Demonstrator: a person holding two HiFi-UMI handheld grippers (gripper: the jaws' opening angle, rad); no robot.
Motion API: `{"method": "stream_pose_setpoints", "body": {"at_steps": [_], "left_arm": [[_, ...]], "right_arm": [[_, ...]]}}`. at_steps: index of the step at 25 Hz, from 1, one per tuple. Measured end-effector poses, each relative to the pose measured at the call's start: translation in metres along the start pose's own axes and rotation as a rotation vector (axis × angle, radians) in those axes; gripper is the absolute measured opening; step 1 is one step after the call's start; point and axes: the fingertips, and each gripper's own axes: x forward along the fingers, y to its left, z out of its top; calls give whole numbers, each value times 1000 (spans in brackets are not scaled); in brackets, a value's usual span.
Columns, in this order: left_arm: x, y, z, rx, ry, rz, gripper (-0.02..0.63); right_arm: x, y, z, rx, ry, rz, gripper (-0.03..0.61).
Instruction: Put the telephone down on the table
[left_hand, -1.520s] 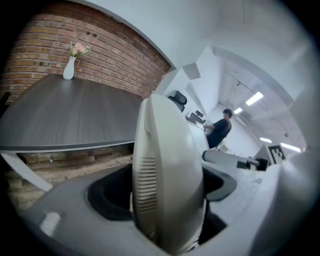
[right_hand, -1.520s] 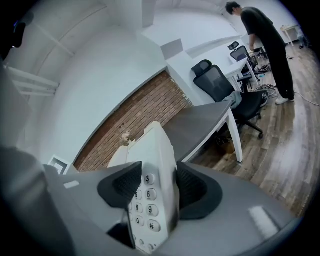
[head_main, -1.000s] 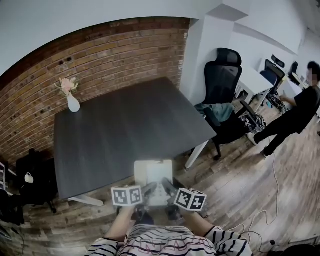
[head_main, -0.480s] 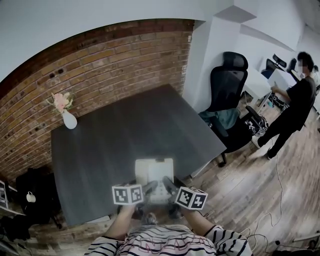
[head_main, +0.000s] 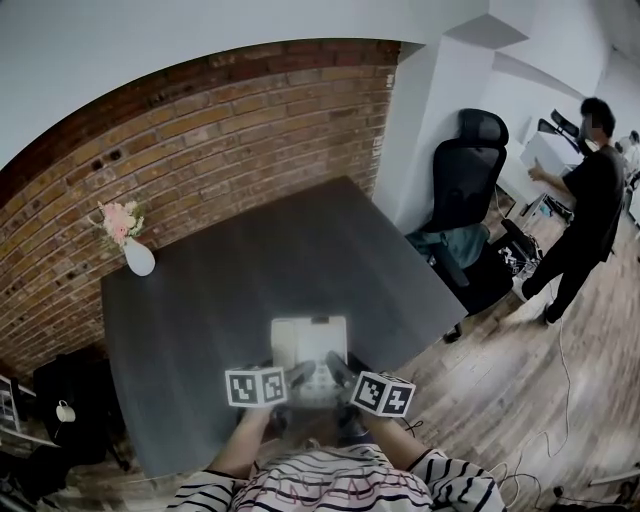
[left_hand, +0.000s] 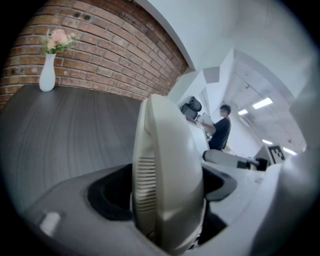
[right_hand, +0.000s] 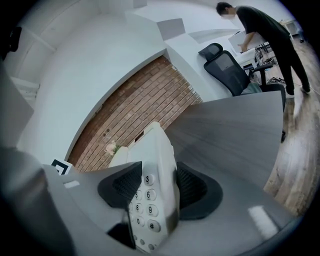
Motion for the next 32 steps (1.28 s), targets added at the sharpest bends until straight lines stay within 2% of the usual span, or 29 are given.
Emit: {"method": "stream_pose_setpoints", "body": {"at_steps": [6,13,21,32], "left_arm": [[32,14,29,-38,-21,42,388],[69,30,76,-126,-83,109,388],[111,52,134,-190,-160,178,388],[158,77,177,-257,-192,236,388]], "right_arm": [[36,-19,31,-17,47,16,206],[91,-33,78,-70,151,76,206],[157,-45,132,-128,224,152,206],[218,-70,171,-132,306,193,206]]}}
